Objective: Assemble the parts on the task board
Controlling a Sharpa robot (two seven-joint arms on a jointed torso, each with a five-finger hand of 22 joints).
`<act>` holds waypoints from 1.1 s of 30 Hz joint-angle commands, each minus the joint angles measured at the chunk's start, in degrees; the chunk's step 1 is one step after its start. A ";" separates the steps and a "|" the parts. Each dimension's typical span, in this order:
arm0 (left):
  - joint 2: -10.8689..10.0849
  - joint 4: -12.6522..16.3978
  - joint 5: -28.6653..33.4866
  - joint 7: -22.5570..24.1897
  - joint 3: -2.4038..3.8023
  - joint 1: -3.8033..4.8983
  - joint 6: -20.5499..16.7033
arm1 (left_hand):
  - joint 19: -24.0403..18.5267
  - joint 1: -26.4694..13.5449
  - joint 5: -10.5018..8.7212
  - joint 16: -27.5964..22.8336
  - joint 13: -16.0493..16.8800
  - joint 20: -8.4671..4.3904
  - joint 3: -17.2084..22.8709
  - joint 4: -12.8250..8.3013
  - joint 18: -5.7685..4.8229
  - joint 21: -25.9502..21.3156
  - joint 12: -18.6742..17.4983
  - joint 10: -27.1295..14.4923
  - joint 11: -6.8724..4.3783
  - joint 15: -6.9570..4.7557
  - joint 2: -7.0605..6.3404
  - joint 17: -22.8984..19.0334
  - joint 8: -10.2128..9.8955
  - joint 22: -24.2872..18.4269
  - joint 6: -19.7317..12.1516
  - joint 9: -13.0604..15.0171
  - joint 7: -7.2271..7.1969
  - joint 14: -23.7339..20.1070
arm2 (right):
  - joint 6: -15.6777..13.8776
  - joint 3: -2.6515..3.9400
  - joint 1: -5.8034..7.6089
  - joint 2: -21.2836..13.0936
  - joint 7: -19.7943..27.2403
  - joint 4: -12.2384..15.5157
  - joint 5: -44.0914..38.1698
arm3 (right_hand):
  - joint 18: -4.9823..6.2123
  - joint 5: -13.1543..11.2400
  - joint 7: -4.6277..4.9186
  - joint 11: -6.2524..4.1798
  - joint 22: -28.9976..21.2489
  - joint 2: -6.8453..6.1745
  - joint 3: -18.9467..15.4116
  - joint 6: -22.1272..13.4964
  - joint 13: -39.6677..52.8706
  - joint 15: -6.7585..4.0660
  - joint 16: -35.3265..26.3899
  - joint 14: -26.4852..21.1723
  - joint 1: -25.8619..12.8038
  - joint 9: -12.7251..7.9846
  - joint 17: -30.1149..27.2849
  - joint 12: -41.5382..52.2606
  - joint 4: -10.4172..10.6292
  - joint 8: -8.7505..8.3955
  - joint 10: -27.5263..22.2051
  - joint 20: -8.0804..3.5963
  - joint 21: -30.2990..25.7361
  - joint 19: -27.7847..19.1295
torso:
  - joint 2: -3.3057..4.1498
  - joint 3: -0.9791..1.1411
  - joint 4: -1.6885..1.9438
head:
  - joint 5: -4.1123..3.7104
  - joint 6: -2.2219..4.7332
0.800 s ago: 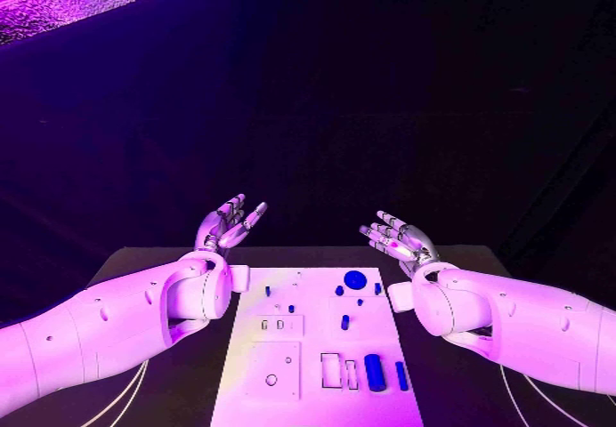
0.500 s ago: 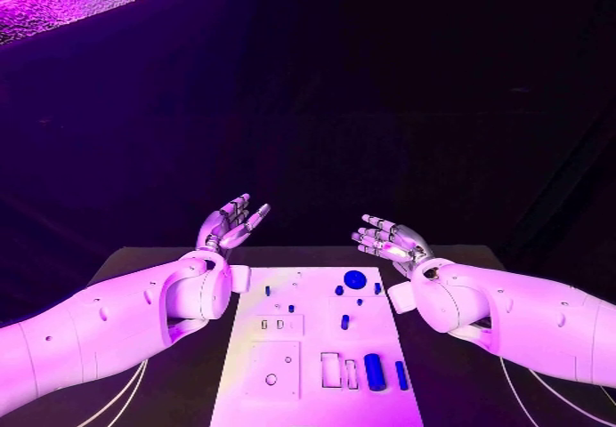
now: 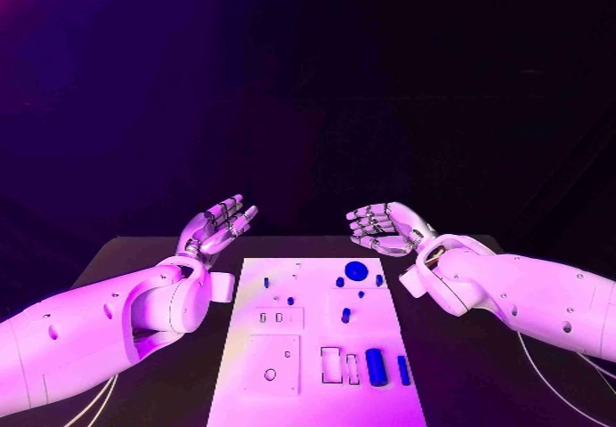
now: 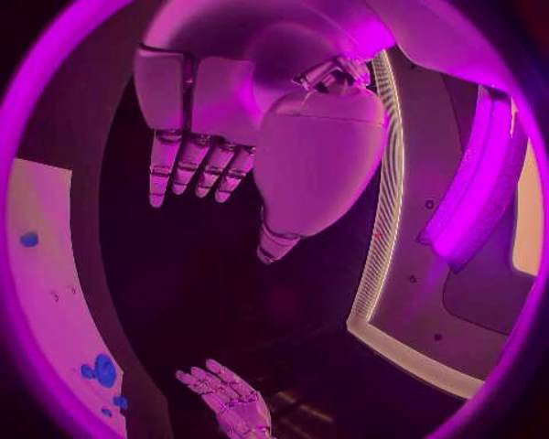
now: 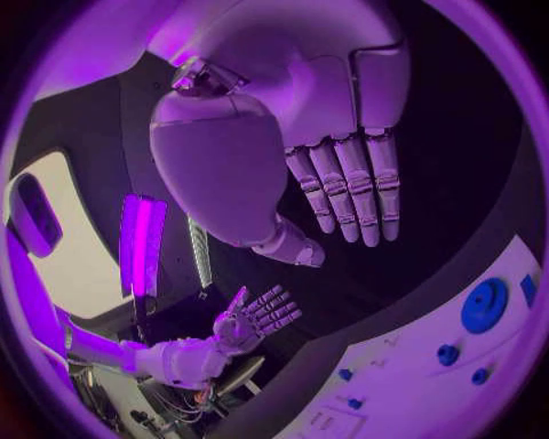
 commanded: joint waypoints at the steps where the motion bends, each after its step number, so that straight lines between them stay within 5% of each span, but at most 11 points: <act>1: -0.87 1.66 -0.46 1.24 0.12 0.12 1.59 | 1.90 0.72 0.28 0.61 0.17 -0.05 -0.30 0.07 0.47 0.72 0.33 1.88 0.45 0.19 0.20 0.35 0.43 0.27 1.57 0.23 4.89 2.23 | 0.77 0.05 0.67 0.01 -4.61 -0.40 -15.02 | 2.11 -1.07 2.65 -1.94 1.12 -1.84 0.25 8.24 0.22 -2.49 2.19 9.65 1.49 0.90 1.01 -0.73 -1.57 1.90 9.35 -1.43 3.96 10.05 | 1.40 0.16 0.42 | -0.23 0.08; 4: -1.87 3.13 -0.52 1.39 0.27 0.14 2.12 | 6.88 1.26 0.22 2.08 0.47 -0.14 -0.25 0.00 1.37 2.30 0.71 5.95 1.17 0.46 0.51 1.19 1.03 0.94 4.29 0.62 5.47 7.74 | 3.41 0.08 1.49 0.23 -5.25 -1.25 -20.01 | 2.08 -2.37 2.14 -2.52 1.69 -2.04 -0.32 8.91 0.22 -3.43 3.10 12.46 1.97 0.77 1.57 -1.05 -1.61 1.84 10.83 -2.46 5.43 12.40 | 2.14 0.14 0.66 | -0.51 0.17; 7: -2.89 4.76 -0.58 1.57 0.53 0.18 2.73 | 17.91 1.85 0.17 5.98 0.99 -0.23 -0.18 -0.06 4.19 6.36 1.49 15.02 2.50 -1.96 0.93 3.50 2.48 2.49 9.74 1.50 6.31 22.16 | 5.36 0.10 2.22 0.46 -6.43 -1.89 -25.85 | 2.07 -2.92 1.47 -3.30 2.46 -2.41 -1.47 9.90 0.32 -4.59 4.35 15.88 2.20 0.70 2.58 -0.95 -1.42 2.00 12.62 -3.66 7.13 14.80 | 2.90 0.07 0.93 | -0.80 0.12; 9: -3.53 5.78 -0.60 1.71 0.69 0.22 2.77 | 20.35 2.06 0.14 7.81 1.35 -0.26 -0.12 -0.07 5.33 7.75 2.08 20.03 2.65 -2.81 1.03 4.76 3.12 2.86 12.02 1.89 6.32 28.52 | 6.00 0.10 2.55 0.60 -7.45 -2.06 -29.18 | 2.06 -3.30 0.81 -4.09 3.27 -2.67 -2.41 10.99 0.52 -5.74 5.66 18.76 2.30 0.81 3.66 -0.60 -1.24 2.46 14.64 -4.64 8.74 16.78 | 3.36 0.07 1.00 | -0.91 0.24; 12: -4.39 7.15 -0.53 1.88 0.85 0.50 2.60 | 23.68 2.33 0.14 9.33 1.61 -0.33 -0.06 -0.08 6.48 9.78 2.56 26.10 2.58 -3.59 1.08 6.05 3.81 3.38 14.66 2.31 6.31 31.84 | 7.26 0.10 2.88 0.77 -9.69 -2.08 -34.41 | 1.96 -3.18 -0.27 -5.15 4.32 -3.24 -3.52 12.73 0.87 -6.72 6.62 20.83 2.97 1.12 5.33 -0.49 -1.33 3.26 17.36 -5.74 10.47 17.85 | 4.09 0.05 1.09 | -1.12 0.19; 15: -5.04 8.33 -0.26 1.91 0.94 0.83 2.56 | 25.51 2.41 0.14 10.31 1.73 -0.45 -0.01 -0.09 6.82 11.03 2.53 28.12 2.43 -3.97 1.07 6.91 4.08 3.77 15.73 2.48 6.19 33.00 | 7.96 0.10 3.09 0.83 -12.00 -1.78 -39.40 | 1.98 -2.82 -1.18 -6.56 7.19 -3.82 -5.78 14.28 1.83 -8.85 10.25 26.35 3.35 1.80 9.25 -0.28 -1.07 3.92 20.77 -7.94 15.37 21.87 | 4.71 0.06 1.23 | -1.21 0.08; 19: -5.77 9.86 0.06 1.75 1.00 1.09 2.63 | 26.65 2.41 0.13 11.05 1.74 -0.62 0.02 -0.08 6.93 11.91 2.45 28.86 2.27 -4.21 1.06 7.53 4.25 4.05 16.21 2.56 6.08 33.63 | 8.65 0.10 3.21 0.90 -15.34 -1.07 -44.56 | 1.76 -0.74 -1.87 -7.31 11.60 -5.11 -7.55 14.40 2.51 -10.22 15.11 30.58 3.52 1.98 15.31 -0.98 -0.54 3.26 21.12 -9.89 21.90 24.08 | 5.38 0.20 1.33 | -1.18 0.04; 24: -6.50 11.79 0.22 1.57 1.09 1.29 2.80 | 27.98 2.46 0.14 12.04 1.67 -0.90 0.05 -0.09 6.99 13.04 2.09 28.26 2.12 -4.49 1.01 8.32 4.23 4.46 16.08 2.53 6.01 34.19 | 10.09 0.05 3.27 1.15 -18.91 -0.50 -48.66 | 1.90 0.84 -2.38 -7.46 16.10 -6.75 -7.63 13.86 2.24 -10.81 21.73 32.65 2.62 2.10 23.61 -1.18 1.46 1.73 17.79 -10.56 27.74 24.57 | 6.05 0.22 1.57 | -1.45 -0.05; 26: -6.75 12.41 0.25 1.51 1.14 1.34 2.92 | 28.30 2.47 0.13 12.33 1.68 -0.99 0.05 -0.09 7.00 13.35 2.06 28.26 2.08 -4.56 0.98 8.56 4.23 4.58 16.03 2.52 6.00 34.31 | 10.56 0.02 3.28 1.24 -19.68 -0.33 -49.39 | 1.95 0.07 -2.63 -7.70 17.94 -7.24 -7.55 13.95 2.73 -11.08 27.20 34.56 2.42 2.42 28.26 -1.12 2.76 1.40 17.57 -10.96 30.20 26.27 | 6.31 0.23 1.58 | -1.43 -0.07; 28: -6.95 12.93 0.26 1.44 1.18 1.38 3.07 | 28.38 2.47 0.12 12.39 1.69 -1.01 0.05 -0.09 7.00 13.43 2.06 28.33 2.06 -4.57 0.96 8.62 4.26 4.61 16.17 2.55 6.00 34.33 | 11.16 0.01 3.28 1.29 -20.39 -0.15 -49.96 | 1.60 -0.32 -2.80 -7.91 22.82 -7.83 -6.86 14.05 3.62 -11.11 43.51 36.28 2.57 3.04 43.10 -1.09 4.51 1.18 17.46 -11.23 34.84 28.55 | 6.47 0.24 1.64 | -1.48 -0.11; 33: -7.24 13.60 0.28 1.39 1.30 1.46 3.19 | 28.45 2.47 0.12 12.45 1.69 -1.03 0.05 -0.09 7.00 13.50 2.07 28.38 2.06 -4.58 0.96 8.67 4.27 4.63 16.19 2.55 6.00 34.34 | 12.24 -0.04 3.28 1.55 -21.10 -0.33 -50.45 | -0.20 -0.73 -2.91 -7.83 35.64 -8.11 -6.76 14.18 4.25 -11.07 55.41 37.35 2.90 3.74 54.08 -1.11 5.71 1.21 16.85 -11.08 44.70 33.00 | 6.75 0.19 1.80 | -1.82 -0.07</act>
